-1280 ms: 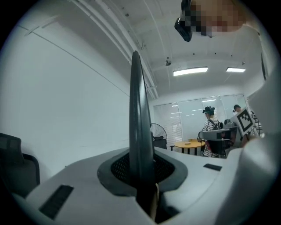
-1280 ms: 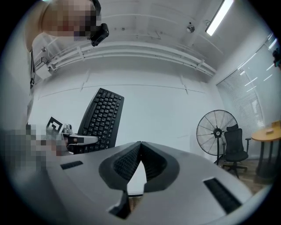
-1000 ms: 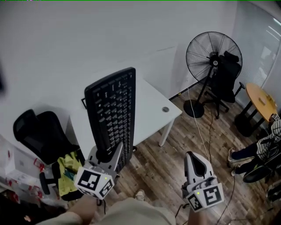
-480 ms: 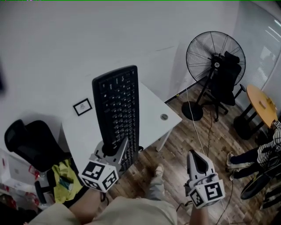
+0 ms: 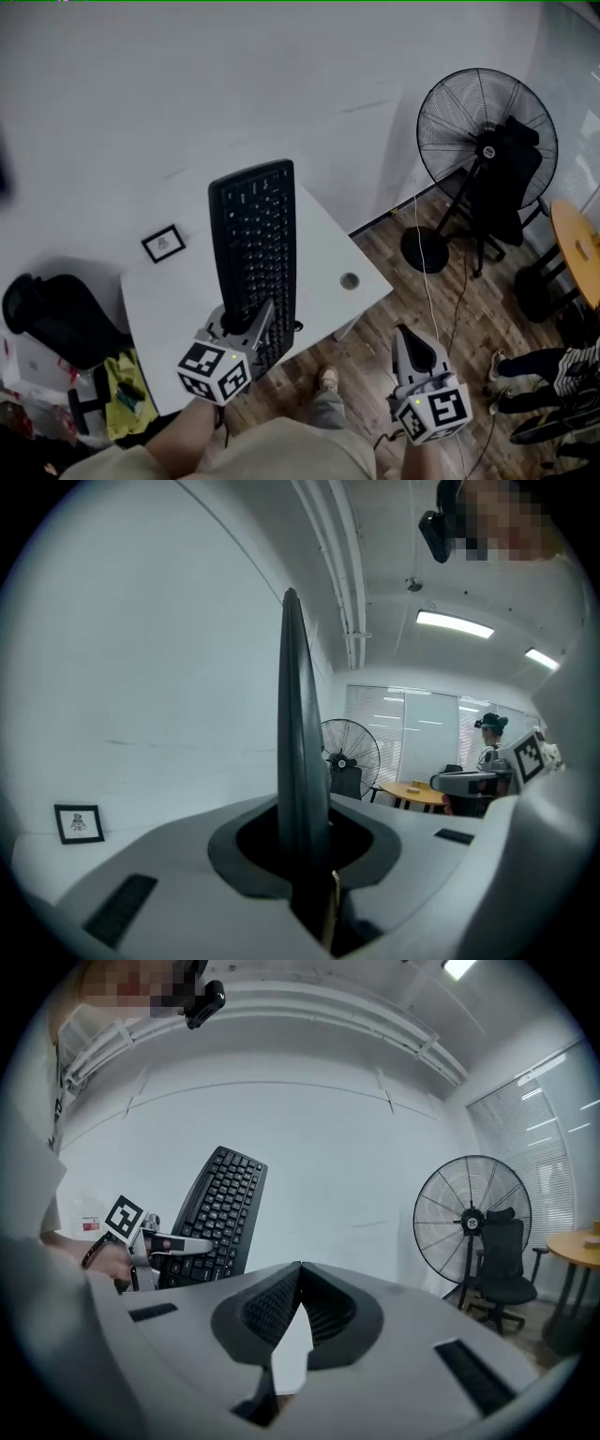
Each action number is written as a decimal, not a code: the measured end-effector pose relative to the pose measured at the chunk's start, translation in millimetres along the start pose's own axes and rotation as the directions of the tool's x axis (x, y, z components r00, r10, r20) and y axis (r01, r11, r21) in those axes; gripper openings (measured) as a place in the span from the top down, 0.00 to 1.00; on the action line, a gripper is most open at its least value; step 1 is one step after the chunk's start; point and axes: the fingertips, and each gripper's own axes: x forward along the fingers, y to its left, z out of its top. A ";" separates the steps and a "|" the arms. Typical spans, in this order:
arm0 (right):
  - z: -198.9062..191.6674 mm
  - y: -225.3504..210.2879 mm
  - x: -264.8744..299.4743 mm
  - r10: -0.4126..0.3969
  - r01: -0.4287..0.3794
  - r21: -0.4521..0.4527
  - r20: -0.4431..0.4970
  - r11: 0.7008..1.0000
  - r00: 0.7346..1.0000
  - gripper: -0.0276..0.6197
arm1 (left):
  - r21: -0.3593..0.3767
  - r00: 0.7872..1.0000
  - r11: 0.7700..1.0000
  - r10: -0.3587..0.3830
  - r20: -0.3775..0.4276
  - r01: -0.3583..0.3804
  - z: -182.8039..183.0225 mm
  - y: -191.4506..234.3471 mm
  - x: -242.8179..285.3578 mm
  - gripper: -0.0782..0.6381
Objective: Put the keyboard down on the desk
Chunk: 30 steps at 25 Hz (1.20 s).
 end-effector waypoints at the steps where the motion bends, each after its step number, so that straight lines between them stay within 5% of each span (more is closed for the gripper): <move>1: 2.9 -19.1 14.0 0.004 -0.004 0.005 -0.014 1.000 1.000 0.92 | -0.010 1.000 1.000 0.005 -0.007 -0.005 3.5 1.9 19.6 0.77; 5: 13.6 -91.0 67.4 0.025 -0.023 0.036 -0.058 0.999 0.998 0.92 | -0.053 0.998 0.998 0.041 -0.043 -0.043 13.1 12.8 93.1 0.77; 14: -4.4 -138.2 118.9 0.085 -0.083 0.021 -0.095 0.996 0.992 0.92 | -0.159 0.989 0.978 0.123 -0.081 -0.134 -10.5 42.7 141.5 0.77; 24: -26.7 -150.2 156.6 0.103 -0.095 0.057 -0.171 0.994 0.980 0.92 | -0.139 0.975 0.976 0.143 -0.169 -0.168 -24.5 62.5 178.0 0.77; 30: -33.0 -142.8 171.3 0.101 -0.085 0.091 -0.187 0.992 0.977 0.92 | -0.227 0.974 0.964 0.089 -0.206 -0.136 -40.1 80.2 201.8 0.77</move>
